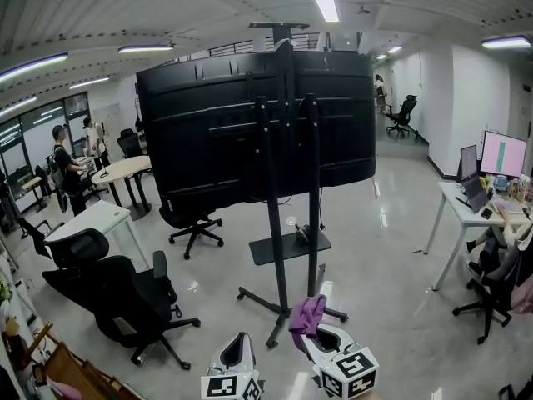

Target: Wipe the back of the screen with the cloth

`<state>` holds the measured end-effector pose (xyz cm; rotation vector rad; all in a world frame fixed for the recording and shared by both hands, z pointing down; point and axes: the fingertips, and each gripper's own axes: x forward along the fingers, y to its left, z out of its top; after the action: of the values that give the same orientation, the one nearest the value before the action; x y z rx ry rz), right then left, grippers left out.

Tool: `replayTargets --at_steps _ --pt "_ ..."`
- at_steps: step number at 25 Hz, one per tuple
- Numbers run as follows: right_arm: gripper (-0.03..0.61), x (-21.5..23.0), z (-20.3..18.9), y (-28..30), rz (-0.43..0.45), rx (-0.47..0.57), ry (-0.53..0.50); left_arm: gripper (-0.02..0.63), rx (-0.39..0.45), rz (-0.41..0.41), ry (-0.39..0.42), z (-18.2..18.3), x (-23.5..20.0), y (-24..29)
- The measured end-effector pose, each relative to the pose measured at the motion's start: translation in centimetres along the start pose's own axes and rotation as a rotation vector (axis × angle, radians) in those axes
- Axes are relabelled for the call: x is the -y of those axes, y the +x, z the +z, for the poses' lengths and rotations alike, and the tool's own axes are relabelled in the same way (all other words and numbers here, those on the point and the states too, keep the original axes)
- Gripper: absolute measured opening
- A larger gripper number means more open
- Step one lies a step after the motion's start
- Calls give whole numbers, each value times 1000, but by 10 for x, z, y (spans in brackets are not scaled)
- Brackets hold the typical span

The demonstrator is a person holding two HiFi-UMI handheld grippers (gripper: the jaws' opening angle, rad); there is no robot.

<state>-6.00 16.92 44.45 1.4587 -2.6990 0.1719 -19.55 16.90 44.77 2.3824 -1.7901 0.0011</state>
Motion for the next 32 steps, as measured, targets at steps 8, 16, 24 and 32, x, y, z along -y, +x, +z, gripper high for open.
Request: replayTargets --at_steps 8,16,24,32 --pt "58 32 23 95 97 -3 -88 8 -52 100 4 8 -49 76" --pt "58 29 66 241 175 20 -194 8 -43 133 4 32 -147 170" --pt "58 0 224 448 230 180 -580 8 -19 131 93 156 -295 293" --pt "58 -11 408 580 64 306 -965 8 123 157 240 351 -384 385"
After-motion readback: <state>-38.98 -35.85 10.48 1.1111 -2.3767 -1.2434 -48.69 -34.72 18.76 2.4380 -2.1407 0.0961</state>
